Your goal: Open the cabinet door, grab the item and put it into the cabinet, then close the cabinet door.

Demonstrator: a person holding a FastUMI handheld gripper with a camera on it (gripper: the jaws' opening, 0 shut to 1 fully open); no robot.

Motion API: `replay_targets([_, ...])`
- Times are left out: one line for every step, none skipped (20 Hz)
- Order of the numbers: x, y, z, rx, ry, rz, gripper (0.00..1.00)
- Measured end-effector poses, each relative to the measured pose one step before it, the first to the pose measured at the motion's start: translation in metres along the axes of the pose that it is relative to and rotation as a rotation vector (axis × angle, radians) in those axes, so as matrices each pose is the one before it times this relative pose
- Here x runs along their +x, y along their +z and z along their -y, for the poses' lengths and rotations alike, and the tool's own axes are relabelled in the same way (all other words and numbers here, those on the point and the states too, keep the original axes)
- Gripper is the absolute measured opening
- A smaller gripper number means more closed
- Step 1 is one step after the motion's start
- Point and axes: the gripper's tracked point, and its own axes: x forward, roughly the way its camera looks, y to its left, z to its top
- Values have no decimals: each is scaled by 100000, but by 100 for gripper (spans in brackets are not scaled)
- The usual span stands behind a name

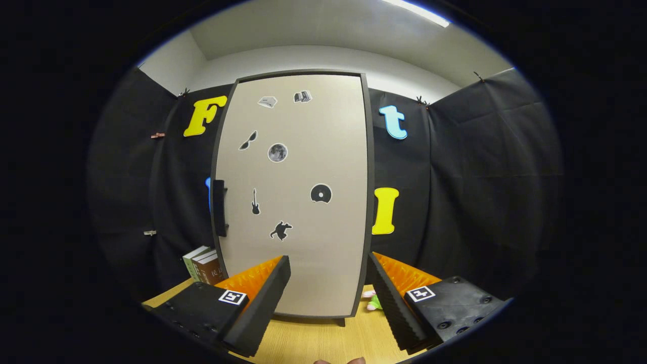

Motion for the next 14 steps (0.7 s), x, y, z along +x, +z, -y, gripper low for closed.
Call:
replay_targets([44, -62, 49, 170, 509, -174, 99])
replay_targets([19, 52, 47, 218, 444, -58, 99])
replay_targets([85, -59, 41, 186, 326, -58, 99])
replay_targets([15, 10, 86, 86, 303, 122, 99])
replay_targets([47, -4, 96, -50, 122, 139, 99])
replay_targets([1, -51, 95, -27, 152, -27, 99])
replay_targets([30, -64, 91, 74, 47, -150, 99])
replay_targets([-13, -53, 67, 127, 26, -54, 99])
replay_targets([31, -56, 84, 85, -51, -35, 99])
replay_targets([-16, -21, 112, -30, 67, 36, 99])
replay_targets([51, -109, 81, -159, 86, -114, 99])
replay_targets([1, -50, 52, -255, 407, -32, 99])
replay_targets([-16, -16, 50, -228, 431, 147, 99])
replay_targets([39, 35, 8, 166, 851, 235, 99])
